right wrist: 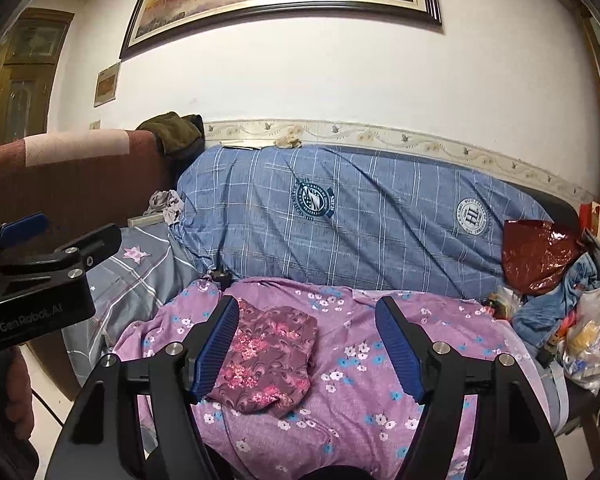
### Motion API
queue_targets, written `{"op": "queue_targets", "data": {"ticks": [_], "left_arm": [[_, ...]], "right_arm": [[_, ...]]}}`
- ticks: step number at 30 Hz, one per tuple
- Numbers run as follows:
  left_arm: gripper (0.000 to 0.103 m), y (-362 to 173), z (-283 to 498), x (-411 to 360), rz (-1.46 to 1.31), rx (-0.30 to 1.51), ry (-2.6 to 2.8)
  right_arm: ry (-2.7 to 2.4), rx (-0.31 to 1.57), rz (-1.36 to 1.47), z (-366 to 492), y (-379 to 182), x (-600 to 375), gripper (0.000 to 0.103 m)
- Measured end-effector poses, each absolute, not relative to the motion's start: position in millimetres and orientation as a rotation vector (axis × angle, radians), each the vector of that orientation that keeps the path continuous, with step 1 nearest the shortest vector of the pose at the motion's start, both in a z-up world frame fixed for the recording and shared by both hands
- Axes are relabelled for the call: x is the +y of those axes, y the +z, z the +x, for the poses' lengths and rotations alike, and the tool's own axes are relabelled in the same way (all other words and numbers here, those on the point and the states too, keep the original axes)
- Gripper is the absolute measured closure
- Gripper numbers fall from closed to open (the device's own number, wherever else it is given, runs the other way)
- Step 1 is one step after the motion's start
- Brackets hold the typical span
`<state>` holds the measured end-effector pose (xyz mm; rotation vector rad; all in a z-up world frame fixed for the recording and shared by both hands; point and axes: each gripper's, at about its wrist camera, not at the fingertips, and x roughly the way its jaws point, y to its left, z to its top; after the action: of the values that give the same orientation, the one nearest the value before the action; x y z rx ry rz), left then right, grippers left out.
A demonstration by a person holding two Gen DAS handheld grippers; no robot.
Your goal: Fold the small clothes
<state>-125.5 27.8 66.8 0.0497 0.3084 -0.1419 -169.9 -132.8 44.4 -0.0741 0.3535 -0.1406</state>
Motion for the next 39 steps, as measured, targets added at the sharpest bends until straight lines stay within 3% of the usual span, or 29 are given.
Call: {"op": "queue_targets", "data": {"ticks": [39], "left_arm": [[0.000, 44.1, -80.0, 17.2, 0.134, 0.372, -0.101]], "right_arm": [[-0.211, 0.396, -0.102, -111.3, 27.0, -145.0, 0.027]]}}
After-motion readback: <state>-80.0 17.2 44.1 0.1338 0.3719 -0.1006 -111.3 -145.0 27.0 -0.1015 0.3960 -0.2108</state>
